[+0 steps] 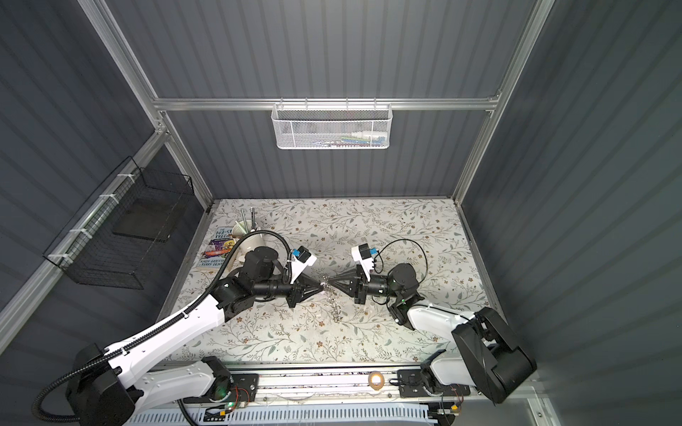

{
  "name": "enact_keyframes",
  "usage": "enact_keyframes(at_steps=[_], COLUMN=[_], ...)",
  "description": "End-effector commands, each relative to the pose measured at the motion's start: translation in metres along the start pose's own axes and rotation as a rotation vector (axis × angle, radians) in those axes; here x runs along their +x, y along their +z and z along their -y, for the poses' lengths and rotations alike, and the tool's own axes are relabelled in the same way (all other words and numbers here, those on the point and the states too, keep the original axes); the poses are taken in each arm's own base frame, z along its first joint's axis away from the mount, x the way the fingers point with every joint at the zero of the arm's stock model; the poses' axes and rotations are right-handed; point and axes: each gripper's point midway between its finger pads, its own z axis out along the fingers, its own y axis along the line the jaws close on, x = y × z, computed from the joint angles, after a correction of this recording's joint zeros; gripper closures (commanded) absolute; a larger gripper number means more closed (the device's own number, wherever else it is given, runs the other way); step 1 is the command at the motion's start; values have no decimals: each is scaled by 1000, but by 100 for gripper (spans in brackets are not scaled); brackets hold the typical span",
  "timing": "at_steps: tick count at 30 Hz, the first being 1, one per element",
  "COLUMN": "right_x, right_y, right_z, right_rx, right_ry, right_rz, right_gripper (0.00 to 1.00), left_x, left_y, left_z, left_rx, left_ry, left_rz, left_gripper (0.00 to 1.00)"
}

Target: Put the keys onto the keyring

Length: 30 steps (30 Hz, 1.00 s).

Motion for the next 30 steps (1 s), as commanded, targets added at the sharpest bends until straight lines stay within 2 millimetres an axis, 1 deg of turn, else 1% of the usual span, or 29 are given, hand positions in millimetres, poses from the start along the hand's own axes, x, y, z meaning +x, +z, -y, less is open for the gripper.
enact_keyframes(at_steps=[1,3,4,8,9,13,15,18,20,21,22,23,26,30], right_x=[-4,-3,-4,-3,-3,-5,-6,-7,-8,-8,-10,-13,-13,-12], right_y=[-2,-3,-3,-3,-3,-4,-5,-7,-8,-9,-10,-13,-17,-15], right_z=[-5,-4,-4,-2,-2,3,7,11,13,15,16,16,28,37], right_rx=[7,15,18,32,32,66,100,147,175,194,216,239,325,351], right_ry=[-52,-52,-56,-54,-55,-53,-55,-61,-57,-54,-53,-63,-59,-37], right_rz=[5,0,-2,-7,-7,-4,-10,-16,-27,-32,-34,-26,-34,-52], right_gripper=[100,100,100,100,100,100,100,100,100,100,100,100,100,100], left_x=[-16,-16,-16,-16,-16,-13,-11,-13,-16,-18,-20,-21,-23,-22], left_y=[-10,-13,-15,-18,-20,-21,-22,-28,-32,-34,-37,-39,-44,-44], left_z=[-9,-12,-15,-17,-22,-13,-14,-19,-20,-21,-23,-25,-34,-41], left_rx=[-81,-109,-126,-148,-179,-133,-143,-188,-203,-213,-230,-244,-301,-329], left_ry=[24,27,29,32,33,48,49,55,68,74,74,74,46,12], left_rz=[39,51,57,69,76,81,85,120,153,175,196,214,253,272], left_gripper=[83,82,81,79,75,61,57,46,36,25,7,1,0,0])
